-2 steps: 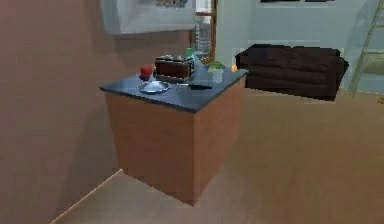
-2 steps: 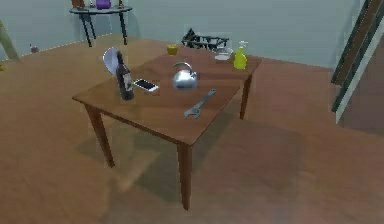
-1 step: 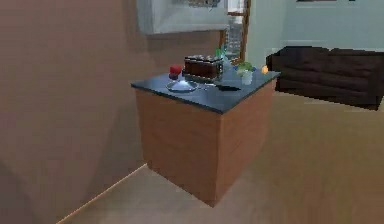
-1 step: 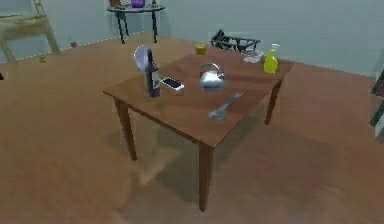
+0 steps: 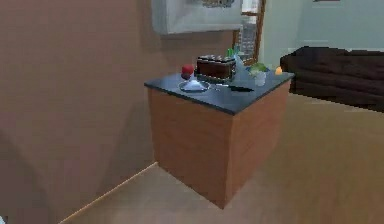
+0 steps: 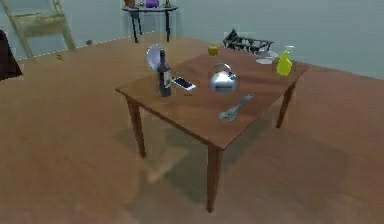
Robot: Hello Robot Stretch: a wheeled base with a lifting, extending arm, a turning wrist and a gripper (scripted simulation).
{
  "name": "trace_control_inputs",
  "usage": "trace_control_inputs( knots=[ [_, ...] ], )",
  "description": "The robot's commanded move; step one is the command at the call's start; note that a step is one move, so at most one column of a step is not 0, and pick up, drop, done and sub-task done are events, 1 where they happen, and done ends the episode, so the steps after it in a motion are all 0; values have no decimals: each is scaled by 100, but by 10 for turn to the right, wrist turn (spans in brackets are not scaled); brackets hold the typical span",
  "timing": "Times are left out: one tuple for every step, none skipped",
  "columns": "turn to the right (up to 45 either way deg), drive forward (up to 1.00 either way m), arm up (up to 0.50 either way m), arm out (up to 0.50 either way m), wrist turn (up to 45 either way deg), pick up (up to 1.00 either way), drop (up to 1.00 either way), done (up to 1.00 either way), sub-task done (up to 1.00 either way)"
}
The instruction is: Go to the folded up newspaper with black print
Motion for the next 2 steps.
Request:
trace_control_inputs(
  knots=[
    [0, 5, 0, 0, 0, 0, 0, 0, 0],
    [390, 0, 0, 0, 0, 0, 0, 0, 0]
  ],
)
